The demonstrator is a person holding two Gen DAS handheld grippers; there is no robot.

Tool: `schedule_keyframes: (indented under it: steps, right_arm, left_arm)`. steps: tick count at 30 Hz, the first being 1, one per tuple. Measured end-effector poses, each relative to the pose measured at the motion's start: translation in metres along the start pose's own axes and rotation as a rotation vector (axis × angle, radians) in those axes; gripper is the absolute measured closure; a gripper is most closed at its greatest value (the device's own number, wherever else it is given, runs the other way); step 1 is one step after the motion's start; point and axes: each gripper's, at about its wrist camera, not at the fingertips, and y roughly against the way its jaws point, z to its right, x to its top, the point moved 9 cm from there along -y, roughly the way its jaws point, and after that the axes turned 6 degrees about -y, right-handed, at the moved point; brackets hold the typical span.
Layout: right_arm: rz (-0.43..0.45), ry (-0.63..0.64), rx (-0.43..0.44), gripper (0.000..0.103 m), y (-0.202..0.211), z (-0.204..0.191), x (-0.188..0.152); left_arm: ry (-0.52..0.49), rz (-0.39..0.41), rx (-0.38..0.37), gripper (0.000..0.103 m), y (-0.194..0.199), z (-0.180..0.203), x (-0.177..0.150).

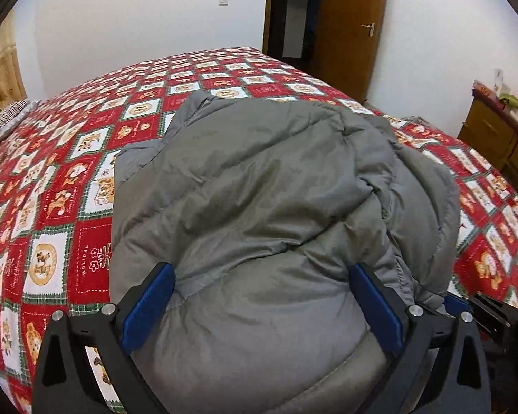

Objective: Fold large clothes

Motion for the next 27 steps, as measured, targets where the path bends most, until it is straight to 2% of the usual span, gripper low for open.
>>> schedule_keyframes:
  steps: [4,7,10,11,12,13,15,17,18,21,24,26,27]
  right_arm:
    - [0.044,0.026,-0.039,0.065,-0.001,-0.003,-0.002]
    - [0.037,0.022,-0.048,0.064,0.002,-0.005,-0.004]
    - [-0.002,-0.016,-0.009,0.057,0.016,-0.001,-0.006]
    - [-0.023,-0.051,0.013,0.049,0.026,0.005,-0.005]
    - [-0.027,-0.077,0.024,0.038,0.035,0.012,-0.002]
    - [-0.005,-0.106,0.046,0.029,0.048,0.019,0.005]
    - [0.079,-0.138,0.078,0.024,0.071,0.027,0.027]
    - [0.127,-0.178,0.118,0.015,0.081,0.033,0.052]
    - [0.132,-0.197,0.144,0.010,0.080,0.033,0.062]
    - [0.104,-0.208,0.187,0.009,0.058,0.029,0.081]
    - [0.021,-0.139,0.127,0.010,0.016,0.025,0.079]
    - [-0.002,-0.116,0.080,0.010,-0.005,0.032,0.075]
    - [-0.012,-0.123,0.086,0.010,-0.012,0.036,0.071]
  left_arm:
    - [-0.015,-0.002,0.044,0.001,-0.004,0.001,-0.001]
    - [-0.012,-0.028,0.064,0.001,0.000,0.000,-0.005]
    - [0.051,-0.027,-0.010,0.001,0.024,-0.010,-0.009]
    - [0.089,0.004,-0.052,0.001,0.039,-0.019,-0.011]
    - [0.129,0.032,-0.072,0.001,0.050,-0.030,-0.011]
    - [0.174,0.059,-0.079,0.001,0.059,-0.043,-0.010]
    - [0.272,0.105,-0.075,0.001,0.070,-0.073,-0.007]
    - [0.348,0.129,-0.094,0.001,0.068,-0.094,-0.003]
    - [0.368,0.124,-0.097,0.001,0.064,-0.099,-0.002]
    - [0.422,0.090,-0.143,0.001,0.041,-0.109,0.000]
    - [0.460,0.030,-0.217,0.001,0.011,-0.101,-0.012]
    - [0.470,0.008,-0.259,0.001,-0.001,-0.095,-0.019]
    - [0.478,0.001,-0.281,0.001,-0.007,-0.092,-0.022]
